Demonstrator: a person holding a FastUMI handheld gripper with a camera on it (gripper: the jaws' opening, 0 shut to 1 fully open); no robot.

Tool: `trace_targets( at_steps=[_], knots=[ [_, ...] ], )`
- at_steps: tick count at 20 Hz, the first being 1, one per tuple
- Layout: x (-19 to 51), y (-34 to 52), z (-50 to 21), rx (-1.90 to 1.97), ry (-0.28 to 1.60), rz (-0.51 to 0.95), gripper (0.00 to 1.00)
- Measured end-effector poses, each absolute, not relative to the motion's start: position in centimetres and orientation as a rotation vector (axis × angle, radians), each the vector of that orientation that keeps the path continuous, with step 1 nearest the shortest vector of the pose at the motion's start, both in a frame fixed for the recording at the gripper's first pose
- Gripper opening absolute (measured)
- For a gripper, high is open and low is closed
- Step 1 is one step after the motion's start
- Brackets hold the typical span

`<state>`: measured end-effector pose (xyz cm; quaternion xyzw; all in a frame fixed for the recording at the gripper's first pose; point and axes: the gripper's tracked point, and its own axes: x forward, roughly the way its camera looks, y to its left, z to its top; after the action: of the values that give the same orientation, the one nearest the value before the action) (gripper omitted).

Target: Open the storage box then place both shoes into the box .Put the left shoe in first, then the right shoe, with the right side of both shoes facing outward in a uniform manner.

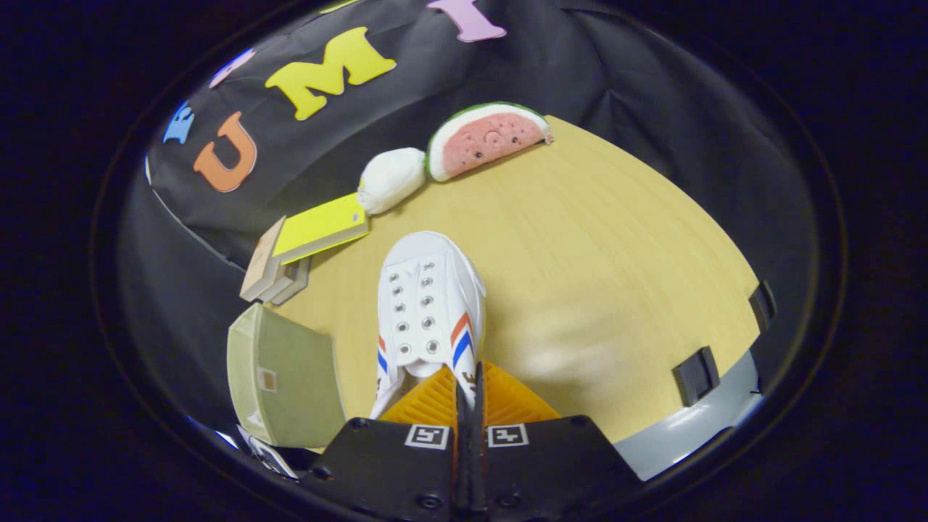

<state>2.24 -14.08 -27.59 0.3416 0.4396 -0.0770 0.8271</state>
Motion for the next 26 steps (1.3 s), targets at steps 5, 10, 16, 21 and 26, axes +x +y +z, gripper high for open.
trace_targets(
  at_steps=[5,10,16,21,26],
  knots=[
    [3.6,-2.8,-19.6,0.767,0.907,-0.122,0.05],
    [5.1,6.9,-16.0,0.719,0.933,-0.1,0.06],
    [7.2,14.2,-17.0,0.723,0.993,-0.145,0.05],
    [7.8,15.6,-20.1,0.593,1.046,-0.228,0.06],
    [8.1,16.1,-22.4,0.517,1.052,-0.277,0.06]
  ],
)
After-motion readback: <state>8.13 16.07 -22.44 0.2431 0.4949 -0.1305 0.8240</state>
